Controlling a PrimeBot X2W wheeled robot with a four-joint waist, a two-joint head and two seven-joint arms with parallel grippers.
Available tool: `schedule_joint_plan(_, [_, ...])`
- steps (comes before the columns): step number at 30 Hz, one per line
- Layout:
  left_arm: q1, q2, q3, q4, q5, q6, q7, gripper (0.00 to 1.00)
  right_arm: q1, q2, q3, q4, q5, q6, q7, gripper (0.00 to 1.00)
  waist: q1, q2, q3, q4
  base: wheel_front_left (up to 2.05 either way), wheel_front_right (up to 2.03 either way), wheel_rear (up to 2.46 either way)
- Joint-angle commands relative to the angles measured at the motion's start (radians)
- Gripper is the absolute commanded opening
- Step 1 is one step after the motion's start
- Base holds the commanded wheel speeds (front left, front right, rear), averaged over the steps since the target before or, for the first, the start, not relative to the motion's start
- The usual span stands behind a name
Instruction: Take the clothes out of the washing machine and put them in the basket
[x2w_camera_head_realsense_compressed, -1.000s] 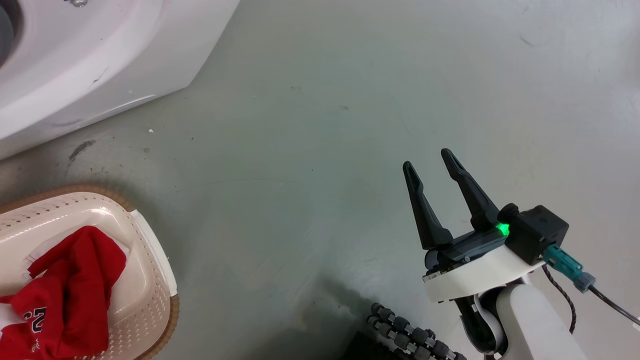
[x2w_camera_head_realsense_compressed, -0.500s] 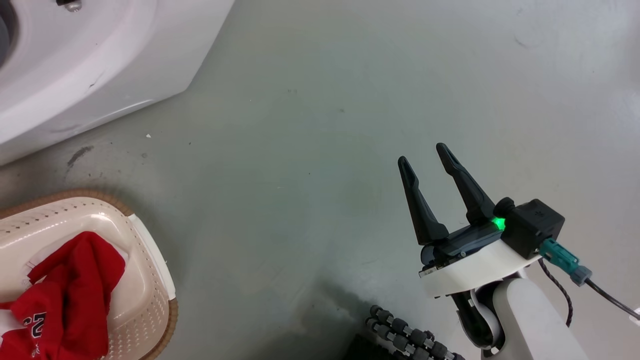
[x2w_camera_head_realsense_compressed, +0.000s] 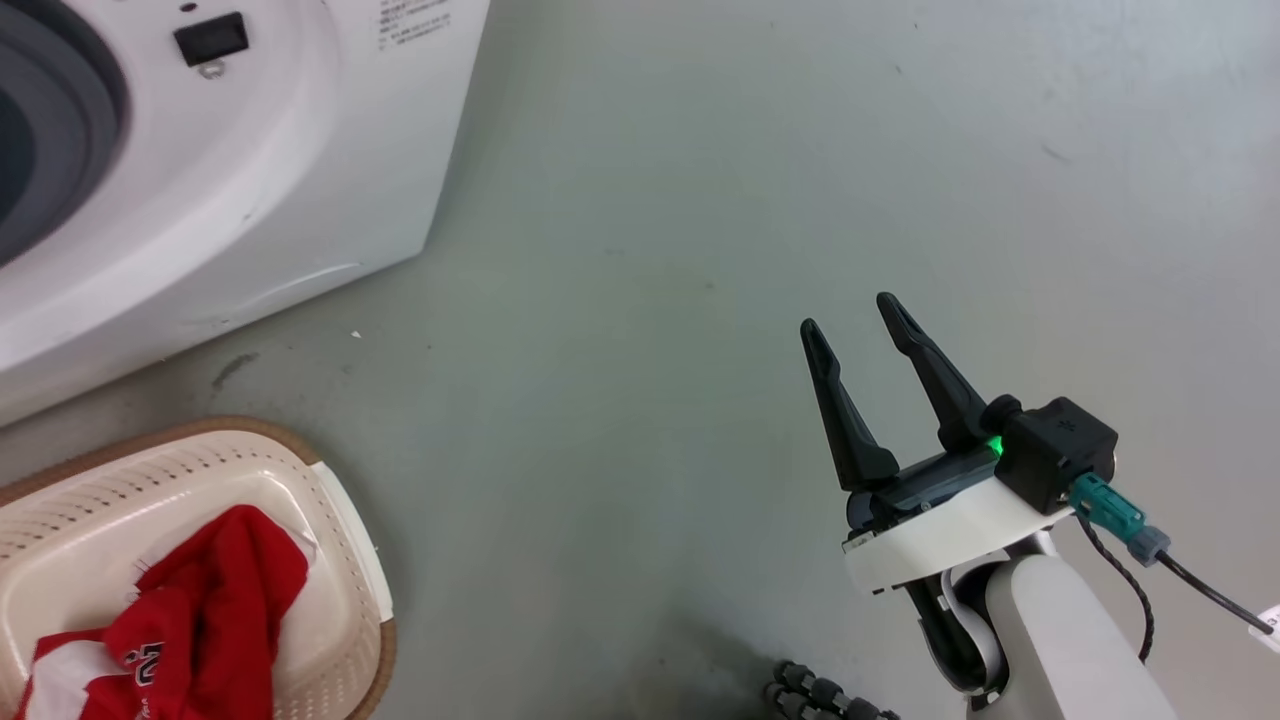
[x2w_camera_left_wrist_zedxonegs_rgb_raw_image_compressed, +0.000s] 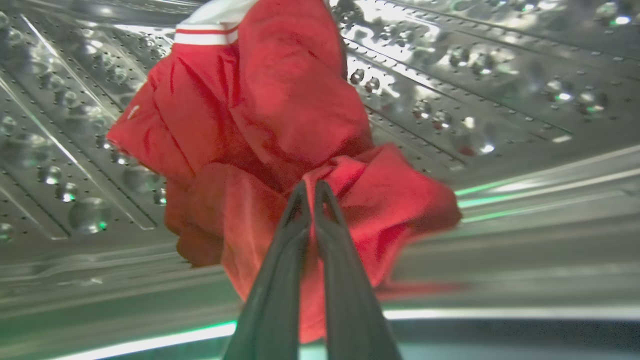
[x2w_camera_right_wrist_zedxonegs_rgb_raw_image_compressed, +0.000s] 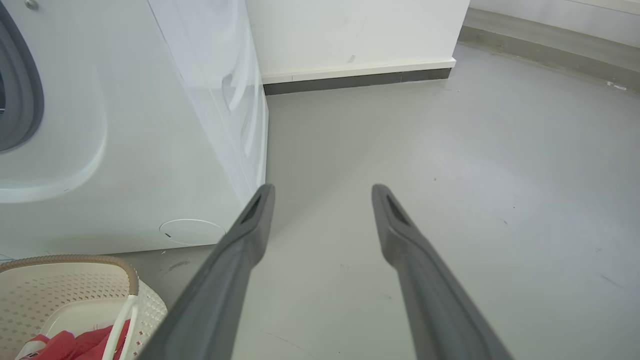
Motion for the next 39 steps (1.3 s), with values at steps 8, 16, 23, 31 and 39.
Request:
schedule_joint_plan(8, [0.118,-0.068,0.005,0.057,-0.021,-0.014,-0.192,0.0,0.042,0.0,-0.023,0.018,-0.038,-0.001,0.003,1.0,0.0,0.0,-0.137,0.072,0.0,0.0,0.0])
schedule_joint_plan(16, [0.198,-0.153,-0.014,0.116,-0.024,-0.039,-0.419,0.0,0.081,0.001,-0.049,0.005,-0.081,-0.001,0.043,1.0,0.0,0.0,-0.267,0.145,0.0,0.0,0.0])
schedule_joint_plan(23, [0.288,-0.211,-0.003,0.144,-0.055,-0.061,-0.581,0.0,0.131,0.001,-0.073,-0.041,-0.107,-0.001,0.089,1.0,0.0,0.0,-0.377,0.194,0.0,0.0,0.0])
schedule_joint_plan(31, [0.372,-0.242,-0.022,0.072,-0.05,-0.072,-0.682,0.0,0.207,0.001,-0.11,-0.111,-0.135,-0.001,0.147,1.0,0.0,0.0,-0.463,0.254,0.0,0.0,0.0])
schedule_joint_plan(39, [0.475,-0.25,-0.036,-0.152,-0.044,-0.036,-0.682,0.0,0.251,0.001,-0.14,-0.163,-0.154,-0.001,0.188,1.0,0.0,0.0,-0.504,0.313,0.0,0.0,0.0])
